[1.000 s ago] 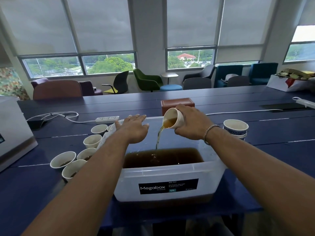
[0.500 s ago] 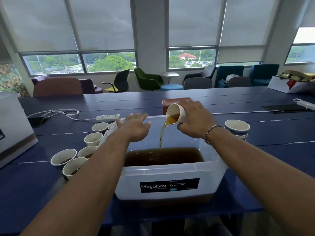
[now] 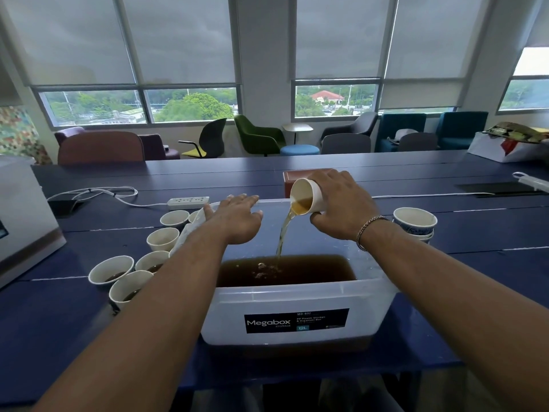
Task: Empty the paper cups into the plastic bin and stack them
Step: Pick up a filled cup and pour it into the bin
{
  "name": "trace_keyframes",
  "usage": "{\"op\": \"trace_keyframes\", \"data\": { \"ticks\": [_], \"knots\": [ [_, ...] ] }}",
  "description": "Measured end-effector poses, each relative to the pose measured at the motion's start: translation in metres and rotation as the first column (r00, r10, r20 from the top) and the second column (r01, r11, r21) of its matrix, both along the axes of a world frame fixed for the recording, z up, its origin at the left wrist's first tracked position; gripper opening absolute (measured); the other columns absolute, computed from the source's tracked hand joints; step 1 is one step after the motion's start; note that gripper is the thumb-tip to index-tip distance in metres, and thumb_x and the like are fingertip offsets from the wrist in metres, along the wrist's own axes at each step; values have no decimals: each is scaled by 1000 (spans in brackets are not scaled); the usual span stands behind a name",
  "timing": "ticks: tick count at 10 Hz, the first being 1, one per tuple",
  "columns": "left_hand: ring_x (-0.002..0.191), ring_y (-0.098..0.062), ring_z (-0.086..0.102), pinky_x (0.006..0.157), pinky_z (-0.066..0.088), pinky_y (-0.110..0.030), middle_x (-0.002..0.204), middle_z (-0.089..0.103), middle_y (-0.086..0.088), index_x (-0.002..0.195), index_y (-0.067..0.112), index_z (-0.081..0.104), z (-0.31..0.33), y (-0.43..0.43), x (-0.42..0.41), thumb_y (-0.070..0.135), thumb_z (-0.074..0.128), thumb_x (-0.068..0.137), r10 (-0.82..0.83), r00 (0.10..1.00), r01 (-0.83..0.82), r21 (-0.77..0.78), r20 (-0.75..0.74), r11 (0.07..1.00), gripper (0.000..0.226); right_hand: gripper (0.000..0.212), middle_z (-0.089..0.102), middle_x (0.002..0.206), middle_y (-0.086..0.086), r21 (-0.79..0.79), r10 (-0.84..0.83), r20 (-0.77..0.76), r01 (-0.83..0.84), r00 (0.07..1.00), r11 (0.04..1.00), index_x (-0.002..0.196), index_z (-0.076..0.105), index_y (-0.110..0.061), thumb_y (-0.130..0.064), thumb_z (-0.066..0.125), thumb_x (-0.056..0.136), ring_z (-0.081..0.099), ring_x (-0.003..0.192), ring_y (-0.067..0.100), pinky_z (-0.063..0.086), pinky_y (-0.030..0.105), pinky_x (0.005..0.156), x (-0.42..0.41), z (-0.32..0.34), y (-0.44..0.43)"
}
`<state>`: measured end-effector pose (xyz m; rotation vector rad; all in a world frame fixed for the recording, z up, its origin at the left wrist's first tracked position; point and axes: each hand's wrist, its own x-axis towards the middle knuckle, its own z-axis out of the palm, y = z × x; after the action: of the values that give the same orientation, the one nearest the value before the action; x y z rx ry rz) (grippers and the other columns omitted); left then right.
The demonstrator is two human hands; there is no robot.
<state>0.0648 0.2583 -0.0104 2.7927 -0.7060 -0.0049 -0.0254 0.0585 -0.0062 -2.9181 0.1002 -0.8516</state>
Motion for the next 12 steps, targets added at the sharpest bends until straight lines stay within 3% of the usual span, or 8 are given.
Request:
{"op": "trace_keyframes", "data": {
  "ticks": [6, 9, 12],
  "knots": [
    [153, -23, 0, 117, -6, -60, 166, 7, 4, 156, 34, 16, -1, 0, 2, 45, 28, 105, -2, 1000, 2, 12, 6, 1000, 53, 76, 49, 137, 4, -105, -22, -4, 21, 1000, 994, 139, 39, -24, -39, 77, 75, 46, 122, 25, 43, 43, 98, -2, 3, 8],
    [153, -22, -1, 117, -7, -59, 166, 7, 4, 156, 34, 17, 0, 1, 1, 44, 29, 105, -11, 1000, 11, 5, -5, 1000, 53, 69, 54, 125, 8, -238, -11, 100, 34, 995, 971, 130, 47, -20, -33, 78, 69, 48, 113, 29, 44, 46, 91, -2, 7, 11],
    [153, -22, -2, 117, -7, -59, 166, 6, 4, 156, 34, 17, 1, 1, 0, 44, 28, 105, -11, 1000, 11, 11, -9, 1000, 52, 75, 54, 125, 13, -265, 57, 252, 13, 966, 964, 126, 46, -17, -27, 82, 61, 50, 114, 34, 49, 47, 83, -2, 13, 12]
  ]
}}
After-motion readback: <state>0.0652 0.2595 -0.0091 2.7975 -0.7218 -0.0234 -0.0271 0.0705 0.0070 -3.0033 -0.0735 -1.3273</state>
